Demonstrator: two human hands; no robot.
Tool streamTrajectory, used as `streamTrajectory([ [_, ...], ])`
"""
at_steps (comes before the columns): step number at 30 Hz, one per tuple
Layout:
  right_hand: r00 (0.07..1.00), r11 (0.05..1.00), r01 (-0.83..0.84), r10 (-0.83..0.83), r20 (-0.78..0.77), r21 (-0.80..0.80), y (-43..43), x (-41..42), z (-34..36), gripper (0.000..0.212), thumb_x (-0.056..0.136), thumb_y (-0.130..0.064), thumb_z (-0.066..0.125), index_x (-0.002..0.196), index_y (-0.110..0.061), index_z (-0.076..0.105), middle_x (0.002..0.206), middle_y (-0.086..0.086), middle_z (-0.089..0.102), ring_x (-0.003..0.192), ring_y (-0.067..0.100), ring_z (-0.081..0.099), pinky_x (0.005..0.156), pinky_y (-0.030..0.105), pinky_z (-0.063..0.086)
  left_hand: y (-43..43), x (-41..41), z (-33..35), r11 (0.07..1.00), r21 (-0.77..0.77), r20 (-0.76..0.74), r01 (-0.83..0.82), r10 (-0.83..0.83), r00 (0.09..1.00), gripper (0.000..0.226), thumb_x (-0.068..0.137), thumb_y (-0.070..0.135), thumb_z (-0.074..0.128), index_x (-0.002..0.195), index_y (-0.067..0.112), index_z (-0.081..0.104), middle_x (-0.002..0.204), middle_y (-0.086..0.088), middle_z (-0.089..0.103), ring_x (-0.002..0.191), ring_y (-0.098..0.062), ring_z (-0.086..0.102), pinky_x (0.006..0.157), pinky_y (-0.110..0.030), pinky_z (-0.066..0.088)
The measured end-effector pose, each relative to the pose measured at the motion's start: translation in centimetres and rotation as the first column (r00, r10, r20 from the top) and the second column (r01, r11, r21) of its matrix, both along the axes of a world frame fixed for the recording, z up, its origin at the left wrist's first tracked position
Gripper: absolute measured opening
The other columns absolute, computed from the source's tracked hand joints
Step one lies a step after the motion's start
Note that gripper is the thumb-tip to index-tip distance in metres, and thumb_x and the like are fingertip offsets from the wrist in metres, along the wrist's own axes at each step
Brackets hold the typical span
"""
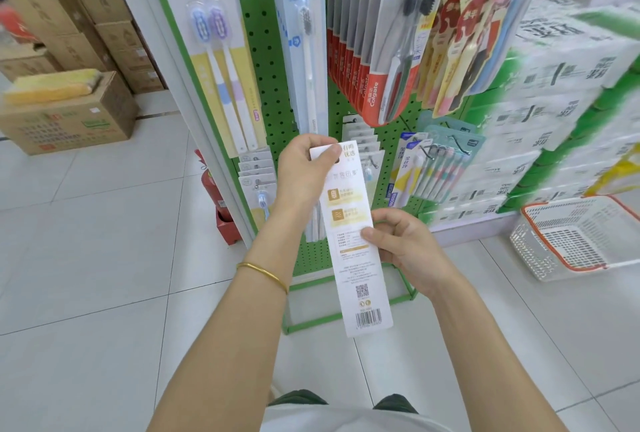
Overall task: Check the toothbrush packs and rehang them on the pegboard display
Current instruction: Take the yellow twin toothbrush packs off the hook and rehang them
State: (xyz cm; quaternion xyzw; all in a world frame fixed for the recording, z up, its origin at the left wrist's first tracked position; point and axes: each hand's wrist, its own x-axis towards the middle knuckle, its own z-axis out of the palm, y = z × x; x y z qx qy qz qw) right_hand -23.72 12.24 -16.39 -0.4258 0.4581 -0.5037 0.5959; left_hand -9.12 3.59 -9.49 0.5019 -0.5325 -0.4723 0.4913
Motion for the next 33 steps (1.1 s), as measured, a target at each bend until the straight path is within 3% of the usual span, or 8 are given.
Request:
streamTrajectory([
  [5, 0.998, 0.998, -0.056, 0.055, 0.036, 0.034, -0.7, 0.0, 0.3, 0.030, 0.080, -0.019, 0.071, 0.105, -0.005, 0.063, 0.096, 0.008, 0.073, 0.083, 0.020, 0.069, 0.073, 0.035, 0.054, -0.2, 0.4, 0.5, 0.996, 0.076, -0.127, 0.055, -0.045, 0.991, 0.006, 0.091, 0.014, 0.062, 0.090, 0.020, 0.063, 0.087, -0.001, 0.068, 0.073, -0.011, 0.064, 0.058, -0.021, 0.053],
  [9, 0.979, 0.980, -0.178, 0.168, 0.111, 0.088, -1.3, 0.3, 0.5, 0.076, 0.062, -0.052, 0.082, 0.118, -0.004, 0.061, 0.108, 0.010, 0.068, 0.096, 0.023, 0.063, 0.086, 0.038, 0.050, -0.2, 0.9, 1.0, 0.977, 0.088, -0.297, 0.192, -0.159, 0.941, 0.009, 0.094, 0.010, 0.056, 0.098, 0.016, 0.062, 0.084, -0.001, 0.068, 0.074, -0.014, 0.063, 0.069, -0.031, 0.053],
  [12, 0.938, 0.950, -0.310, 0.298, 0.177, 0.046, -1.7, 1.2, 0.8, 0.087, 0.063, -0.055, 0.080, 0.128, -0.003, 0.054, 0.125, 0.019, 0.060, 0.116, 0.034, 0.056, 0.101, 0.047, 0.043, 0.1, 1.3, 1.8, 0.959, 0.045, -0.445, 0.281, -0.233, 0.865, 0.014, 0.095, 0.006, 0.051, 0.101, 0.014, 0.060, 0.078, 0.002, 0.067, 0.071, -0.012, 0.062, 0.069, -0.032, 0.054],
  [16, 0.894, 0.910, -0.413, 0.411, 0.176, -0.028, -2.6, 3.2, 2.8, 0.080, 0.062, -0.049, 0.083, 0.121, -0.002, 0.054, 0.106, 0.015, 0.067, 0.102, 0.035, 0.064, 0.094, 0.047, 0.049, 0.2, 2.6, 3.6, 0.949, -0.004, -0.566, 0.315, -0.262, 0.781, 0.017, 0.095, 0.006, 0.047, 0.106, 0.012, 0.058, 0.075, 0.001, 0.061, 0.068, -0.014, 0.057, 0.065, -0.030, 0.052],
  [20, 0.971, 0.974, -0.218, 0.209, -0.115, -0.063, -3.9, 5.7, 5.6, 0.058, 0.066, -0.039, 0.077, 0.112, -0.010, 0.054, 0.089, 0.005, 0.064, 0.087, 0.030, 0.066, 0.086, 0.045, 0.052, 0.1, 4.2, 5.1, 0.995, 0.013, -0.425, 0.097, -0.082, 0.901, 0.017, 0.098, 0.018, 0.050, 0.112, 0.011, 0.057, 0.093, -0.004, 0.067, 0.082, -0.013, 0.064, 0.073, -0.027, 0.050],
  [24, 0.861, 0.972, 0.063, -0.167, -0.480, -0.225, -5.0, 8.4, 10.0, 0.044, 0.070, -0.036, 0.079, 0.101, -0.024, 0.051, 0.085, -0.010, 0.059, 0.074, 0.004, 0.057, 0.062, 0.011, 0.044, 0.6, 6.0, 6.8, 0.995, -0.080, -0.328, -0.056, 0.026, 0.944, 0.025, 0.099, 0.030, 0.046, 0.106, 0.009, 0.058, 0.097, -0.006, 0.067, 0.086, -0.016, 0.064, 0.078, -0.033, 0.053],
  [30, 0.647, 0.878, 0.178, -0.445, -0.620, -0.444, -6.2, 12.5, 13.7, 0.054, 0.065, -0.059, 0.073, 0.094, -0.027, 0.040, 0.079, -0.011, 0.051, 0.067, 0.002, 0.051, 0.058, 0.028, 0.039, 0.8, 8.1, 9.7, 0.926, -0.309, -0.169, -0.218, 0.172, 0.971, 0.018, 0.097, 0.019, 0.054, 0.099, 0.001, 0.059, 0.093, -0.019, 0.066, 0.081, -0.023, 0.062, 0.080, -0.047, 0.052],
  [33, 0.635, 0.860, 0.181, -0.472, -0.611, -0.477, -6.8, 13.9, 14.6, 0.054, 0.069, -0.063, 0.069, 0.096, -0.028, 0.038, 0.084, -0.012, 0.053, 0.072, 0.005, 0.053, 0.060, 0.030, 0.040, -0.2, 9.3, 10.8, 0.884, -0.366, -0.130, -0.290, 0.260, 0.957, 0.019, 0.097, 0.017, 0.051, 0.087, 0.002, 0.058, 0.082, -0.014, 0.057, 0.073, -0.021, 0.051, 0.073, -0.051, 0.050],
])
